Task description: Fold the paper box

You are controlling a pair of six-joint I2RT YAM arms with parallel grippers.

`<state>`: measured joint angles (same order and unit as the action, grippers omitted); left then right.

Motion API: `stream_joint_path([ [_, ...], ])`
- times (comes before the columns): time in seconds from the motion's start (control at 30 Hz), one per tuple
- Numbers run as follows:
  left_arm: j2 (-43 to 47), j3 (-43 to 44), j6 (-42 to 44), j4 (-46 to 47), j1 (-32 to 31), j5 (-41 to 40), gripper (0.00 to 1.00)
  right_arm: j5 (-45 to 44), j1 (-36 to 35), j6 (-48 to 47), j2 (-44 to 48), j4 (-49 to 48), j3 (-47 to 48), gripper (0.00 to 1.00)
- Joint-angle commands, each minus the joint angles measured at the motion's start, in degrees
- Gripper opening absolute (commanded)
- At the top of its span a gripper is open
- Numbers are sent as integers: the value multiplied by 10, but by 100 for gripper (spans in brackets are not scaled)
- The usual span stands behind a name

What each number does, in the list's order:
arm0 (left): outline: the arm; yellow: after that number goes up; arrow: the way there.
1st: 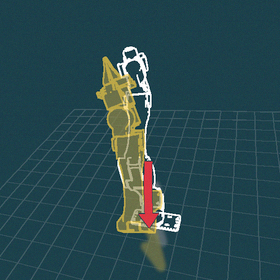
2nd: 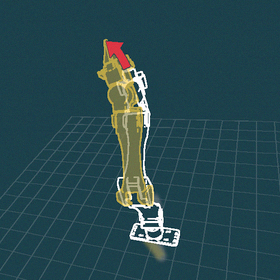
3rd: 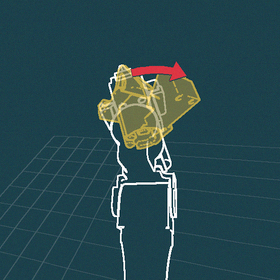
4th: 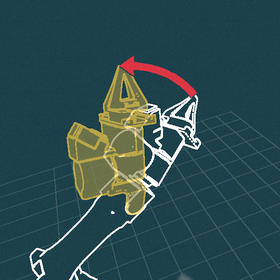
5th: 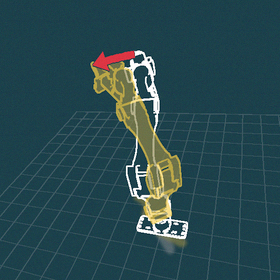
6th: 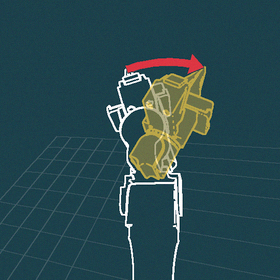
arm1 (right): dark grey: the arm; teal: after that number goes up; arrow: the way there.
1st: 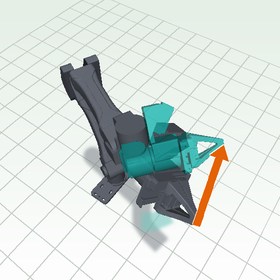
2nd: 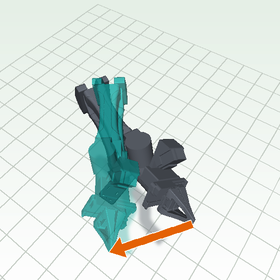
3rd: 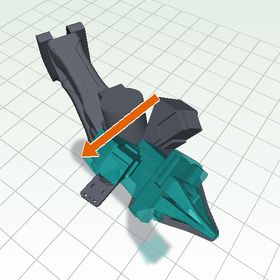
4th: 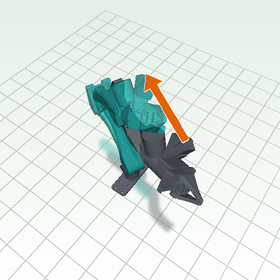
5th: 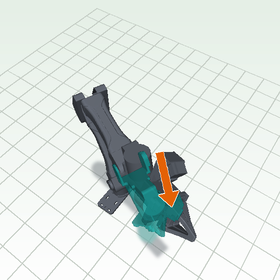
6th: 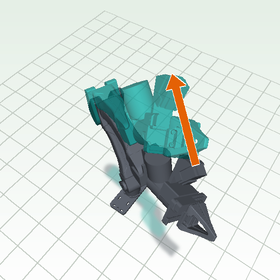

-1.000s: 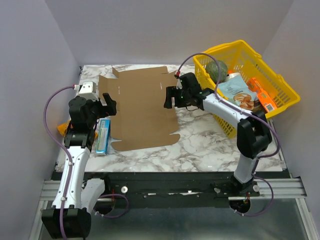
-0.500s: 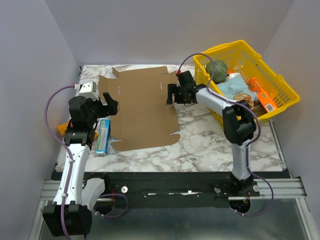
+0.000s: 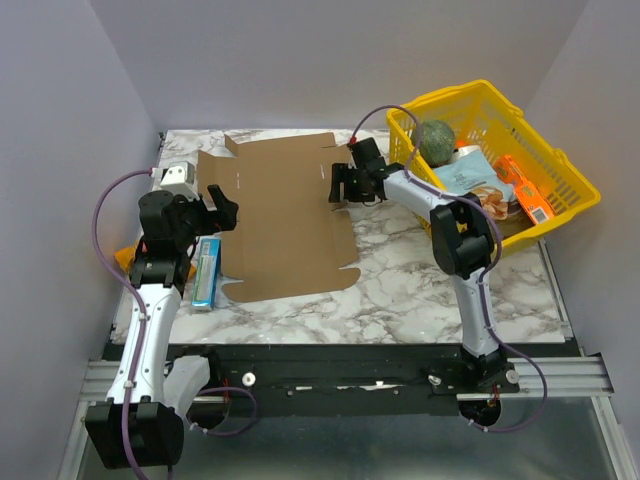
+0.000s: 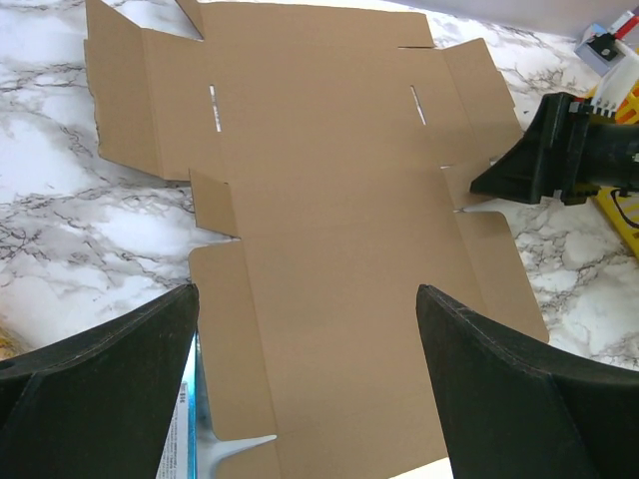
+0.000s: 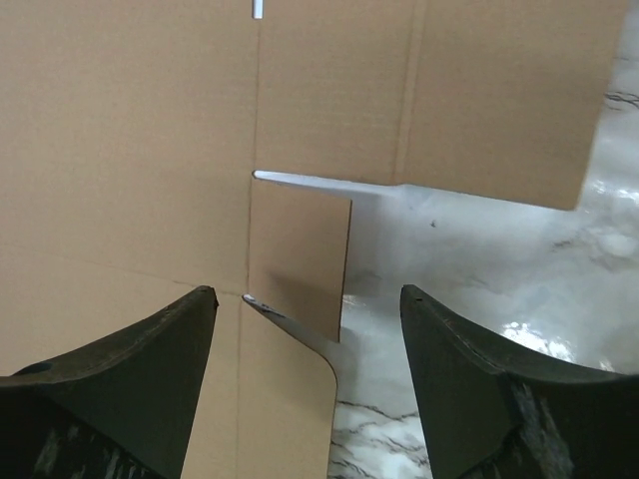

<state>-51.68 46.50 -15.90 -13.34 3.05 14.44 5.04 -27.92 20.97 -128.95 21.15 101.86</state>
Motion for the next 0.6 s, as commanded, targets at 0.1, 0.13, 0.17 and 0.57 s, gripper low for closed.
stream_joint_path([
  [0.1, -5, 5, 2, 10, 6, 21, 99, 46, 1, 0, -43, 0, 32, 76],
  [0.13, -4, 5, 2, 10, 6, 21, 99, 52, 1, 0, -45, -4, 32, 74],
  [0.17, -6, 5, 2, 10, 6, 21, 99, 56, 1, -1, -46, -8, 31, 73],
  [0.57, -13, 4, 4, 11, 7, 21, 99, 104, 1, 6, -23, -77, -4, 16],
])
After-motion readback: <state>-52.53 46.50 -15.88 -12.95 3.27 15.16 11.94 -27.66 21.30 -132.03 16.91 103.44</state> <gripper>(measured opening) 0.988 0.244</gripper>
